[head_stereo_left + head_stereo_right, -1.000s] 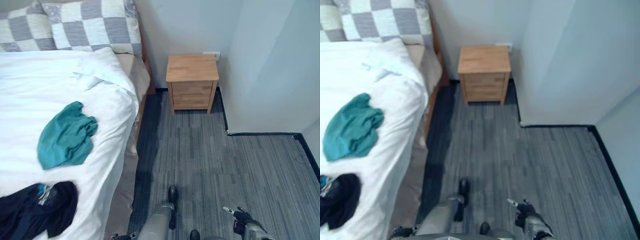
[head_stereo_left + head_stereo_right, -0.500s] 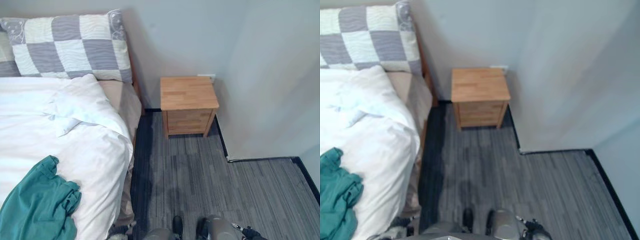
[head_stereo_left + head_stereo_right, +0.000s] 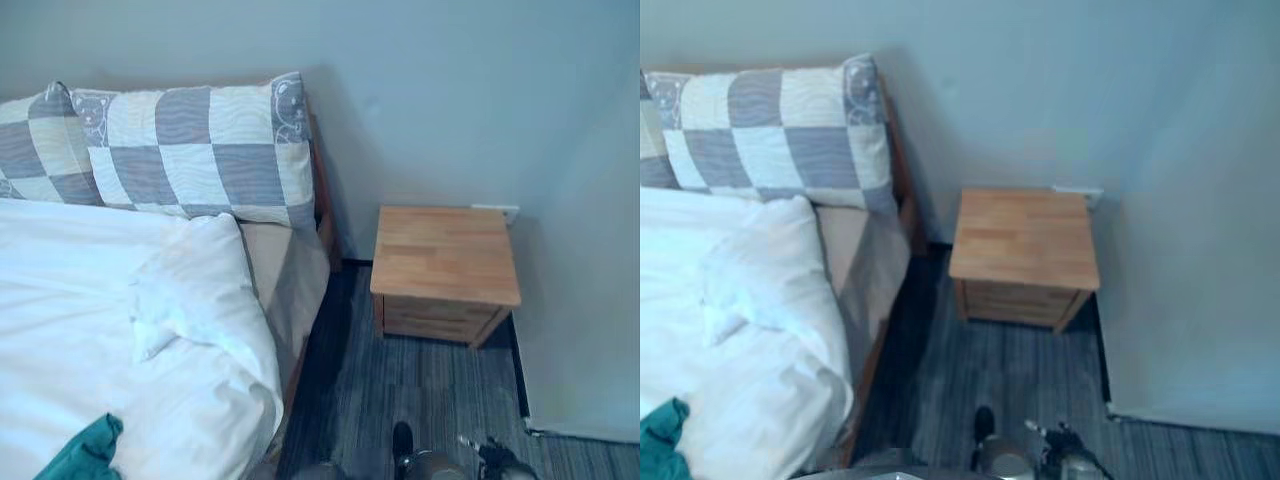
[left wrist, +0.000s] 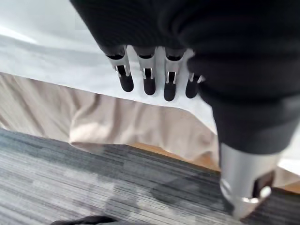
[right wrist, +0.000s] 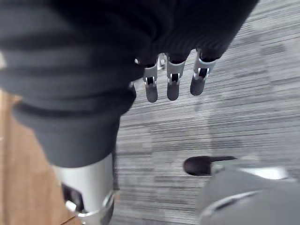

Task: Tidy up the quilt and then pick up the clothes from the bed and put them into the laundry hamper.

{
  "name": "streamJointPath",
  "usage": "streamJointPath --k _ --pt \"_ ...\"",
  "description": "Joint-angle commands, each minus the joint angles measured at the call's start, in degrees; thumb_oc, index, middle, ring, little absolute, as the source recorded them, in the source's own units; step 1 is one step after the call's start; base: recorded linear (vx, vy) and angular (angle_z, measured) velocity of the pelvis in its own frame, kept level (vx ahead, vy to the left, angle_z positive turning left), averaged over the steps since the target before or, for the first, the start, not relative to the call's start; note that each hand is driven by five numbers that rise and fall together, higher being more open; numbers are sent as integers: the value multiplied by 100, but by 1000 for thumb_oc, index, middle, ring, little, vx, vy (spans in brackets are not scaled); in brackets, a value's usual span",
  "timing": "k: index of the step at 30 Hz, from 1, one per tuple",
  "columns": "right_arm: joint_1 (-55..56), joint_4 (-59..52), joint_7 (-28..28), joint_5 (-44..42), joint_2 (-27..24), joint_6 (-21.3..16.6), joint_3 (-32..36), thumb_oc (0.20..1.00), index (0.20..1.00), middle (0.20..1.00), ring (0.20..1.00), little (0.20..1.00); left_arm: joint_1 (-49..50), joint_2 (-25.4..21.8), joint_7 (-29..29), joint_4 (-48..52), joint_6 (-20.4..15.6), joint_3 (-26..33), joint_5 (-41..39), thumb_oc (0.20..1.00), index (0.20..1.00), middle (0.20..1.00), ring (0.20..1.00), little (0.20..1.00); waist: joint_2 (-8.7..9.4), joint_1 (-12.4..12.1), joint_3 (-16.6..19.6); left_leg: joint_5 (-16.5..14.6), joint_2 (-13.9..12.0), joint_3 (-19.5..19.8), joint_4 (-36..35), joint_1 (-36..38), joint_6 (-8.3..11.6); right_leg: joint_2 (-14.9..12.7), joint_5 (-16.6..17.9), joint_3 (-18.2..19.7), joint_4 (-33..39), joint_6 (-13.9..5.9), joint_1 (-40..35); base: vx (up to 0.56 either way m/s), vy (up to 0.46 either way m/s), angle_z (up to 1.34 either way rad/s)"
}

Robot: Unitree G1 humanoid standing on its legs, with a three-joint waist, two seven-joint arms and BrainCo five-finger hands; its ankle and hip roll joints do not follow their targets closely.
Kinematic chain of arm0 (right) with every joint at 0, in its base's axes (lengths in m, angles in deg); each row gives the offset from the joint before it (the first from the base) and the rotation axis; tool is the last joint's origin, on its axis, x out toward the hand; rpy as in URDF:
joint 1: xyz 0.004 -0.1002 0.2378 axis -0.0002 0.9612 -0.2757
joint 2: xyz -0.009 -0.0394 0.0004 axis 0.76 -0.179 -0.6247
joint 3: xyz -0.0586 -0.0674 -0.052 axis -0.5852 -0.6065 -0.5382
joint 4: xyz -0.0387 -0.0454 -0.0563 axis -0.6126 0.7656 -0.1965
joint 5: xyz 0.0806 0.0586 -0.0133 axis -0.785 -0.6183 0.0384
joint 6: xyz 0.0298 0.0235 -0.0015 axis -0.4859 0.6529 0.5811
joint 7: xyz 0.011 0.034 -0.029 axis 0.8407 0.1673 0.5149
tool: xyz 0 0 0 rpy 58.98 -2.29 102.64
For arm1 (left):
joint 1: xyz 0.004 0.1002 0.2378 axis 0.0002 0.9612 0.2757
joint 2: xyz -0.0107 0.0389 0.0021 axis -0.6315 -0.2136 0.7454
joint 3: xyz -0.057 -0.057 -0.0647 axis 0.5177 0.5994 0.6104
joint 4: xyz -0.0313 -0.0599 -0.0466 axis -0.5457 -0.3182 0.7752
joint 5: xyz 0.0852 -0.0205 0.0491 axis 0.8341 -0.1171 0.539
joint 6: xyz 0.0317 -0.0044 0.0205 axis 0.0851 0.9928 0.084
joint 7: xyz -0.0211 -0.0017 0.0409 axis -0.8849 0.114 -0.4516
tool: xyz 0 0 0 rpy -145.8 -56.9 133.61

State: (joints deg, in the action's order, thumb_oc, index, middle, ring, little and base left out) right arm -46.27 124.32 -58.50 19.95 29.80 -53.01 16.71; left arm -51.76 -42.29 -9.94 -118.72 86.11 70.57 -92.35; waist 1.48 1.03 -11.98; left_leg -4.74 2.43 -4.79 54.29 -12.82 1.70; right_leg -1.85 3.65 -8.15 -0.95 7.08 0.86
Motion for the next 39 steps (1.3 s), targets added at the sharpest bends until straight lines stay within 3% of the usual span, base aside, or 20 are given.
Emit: streamJointPath --k 1,2,3,9,10,11,12,13,14,16,20,21,24,25,27,29,32,33,35,39 --pt "-21 -347 4 18 -235 -317 -146 1000 1000 1000 1000 1000 -127 273 65 115 50 -177 18 1000 1000 1000 1000 1000 77 -105 -438 511 -411 -451 -1907 -199 -68 -125 -357 -321 -41 -889 -490 308 46 -23" --pt "-98 -521 -53 -4 -235 -367 -240 1000 1000 1000 1000 1000 -78 284 91 90 34 -169 42 1000 1000 1000 1000 1000 25 -244 -458 545 -368 -683 -2758 -206 -75 -78 -499 -412 -26 -938 -653 297 37 -3" --pt "-140 -828 -199 -54 -236 -329 -332 1000 1000 1000 1000 1000 10 283 149 99 58 -193 169 1000 1000 1000 1000 1000 21 -316 -434 456 -534 -951 -3036 -219 -57 -45 -824 -556 -142 -910 -912 290 30 -1" --pt "-167 -954 -246 -117 -265 -251 -371 1000 1000 1000 1000 1000 13 259 145 124 124 -188 206 1000 1000 1000 1000 1000 34 -341 -394 444 -620 -1118 -3261 -191 -135 -67 -917 -672 -253 -901 -910 117 51 0" --pt "-260 -986 -1 62 -177 -93 -388 1000 1000 1000 1000 1000 -20 159 310 64 -168 1 -129 1000 1000 1000 1000 1000 -232 -327 -167 220 -196 -345 -4630 862 -528 -518 -840 -507 -3004 -1332 100 689 100 23" --pt "-201 -850 79 201 -122 -26 -409 1000 1000 1000 1000 1000 -158 66 264 62 -289 -22 -349 1000 1000 1000 1000 1000 -282 -262 -137 177 -169 79 -4734 1123 -522 -712 -813 -265 -2584 -1256 297 748 -39 51" --pt "-174 -736 11 153 -56 -103 -437 1000 1000 1000 1000 1000 -234 12 226 112 -318 -80 -332 1000 1000 1000 1000 1000 -283 -221 -122 145 -124 366 -4820 1240 -511 -731 -599 7 -2131 -1289 361 249 -421 86" --pt "-146 -673 -6 25 -6 -103 -450 1000 1000 1000 1000 1000 -281 -30 243 149 -349 -163 -257 1000 1000 1000 1000 1000 -250 -134 -113 127 -59 697 -4942 1312 -518 -607 -400 463 -1684 -1347 410 219 -452 145" --pt "-91 -554 -59 -156 51 -188 -458 1000 1000 1000 1000 1000 -355 -83 227 179 -373 -279 -199 1000 1000 1000 1000 1000 -213 10 -64 131 6 1186 -5102 1372 -532 -340 -260 1227 -1140 -1431 439 203 -398 168" --pt "-58 -344 -19 -356 71 -254 -454 1000 1000 1000 1000 1000 -452 -128 199 224 -378 -416 -83 1000 1000 1000 1000 1000 -158 127 77 239 -74 1680 -5277 1360 -500 33 -392 2045 -880 -1504 256 130 -382 281" --pt "-184 -206 112 12 99 -46 -524 1000 1000 1000 1000 1000 -450 -131 341 269 -341 -366 -448 1000 1000 1000 1000 1000 31 -56 141 351 -240 1740 -5163 1143 -306 2 -437 1980 -543 -1501 -88 44 -345 302" --pt "-176 -229 23 10 68 -61 -597 1000 1000 1000 1000 1000 -423 -155 323 309 -268 -284 -440 1000 1000 1000 1000 1000 85 -82 126 505 -400 1739 -5178 1014 -217 108 -497 1958 -467 -1406 -204 -7 -308 153" --pt "-124 -284 -149 -291 -49 -74 -569 1000 1000 1000 1000 1000 -458 -110 386 285 -114 -256 -104 1000 1000 1000 1000 1000 143 -26 108 552 -594 1333 -5005 772 -144 60 -532 1698 -375 -1353 -281 -74 -216 80" --pt "2 -332 -296 -674 -219 -66 -380 1000 1000 1000 1000 1000 -495 -67 500 233 27 -315 378 1000 1000 1000 1000 1000 193 152 80 565 -930 605 -4660 504 -91 -29 -568 1347 -396 -1273 -296 -123 -123 89" --pt "72 -346 -337 -688 -337 -89 -228 1000 1000 1000 1000 1000 -485 -23 722 171 28 -318 400 1000 1000 1000 1000 1000 244 285 61 401 -1085 270 -4290 470 -110 -108 -592 1093 -439 -1227 -266 -137 -65 166" --pt "95 -309 -358 -767 -412 -210 -77 1000 1000 1000 1000 1000 -416 -13 954 175 -23 -268 340 1000 1000 1000 1000 1000 328 300 85 143 -1043 190 -3946 656 -160 -200 -509 941 -407 -1223 -212 -74 17 156" --pt "135 -349 -382 -1284 -444 -475 149 1000 1000 1000 1000 1000 -399 -14 979 202 113 -169 455 1000 1000 1000 1000 1000 319 356 168 27 -1070 -100 -4364 1187 -169 -262 -422 745 -339 -1281 -189 33 73 41" --pt "200 -674 -527 -1572 -492 -432 486 1000 1000 1000 1000 1000 -369 -54 937 232 240 -178 698 1000 1000 1000 1000 1000 279 480 219 184 -1178 -448 -4964 1505 -109 -288 -378 545 -296 -1331 -174 83 118 34" --pt "206 -1072 -523 -1597 -582 -580 684 1000 1000 1000 1000 1000 -280 -145 911 271 231 -187 810 1000 1000 1000 1000 1000 279 461 212 273 -1139 -340 -5175 1561 -61 -306 -293 538 -246 -1395 -131 63 88 72" --pt "258 -3343 -800 -766 -1030 -468 808 1000 1000 1000 1000 1000 4 -489 874 597 163 -23 801 1000 1000 1000 1000 1000 365 471 107 374 -1135 -239 -5478 1580 17 -377 -91 596 -99 -1585 63 -17 33 24"
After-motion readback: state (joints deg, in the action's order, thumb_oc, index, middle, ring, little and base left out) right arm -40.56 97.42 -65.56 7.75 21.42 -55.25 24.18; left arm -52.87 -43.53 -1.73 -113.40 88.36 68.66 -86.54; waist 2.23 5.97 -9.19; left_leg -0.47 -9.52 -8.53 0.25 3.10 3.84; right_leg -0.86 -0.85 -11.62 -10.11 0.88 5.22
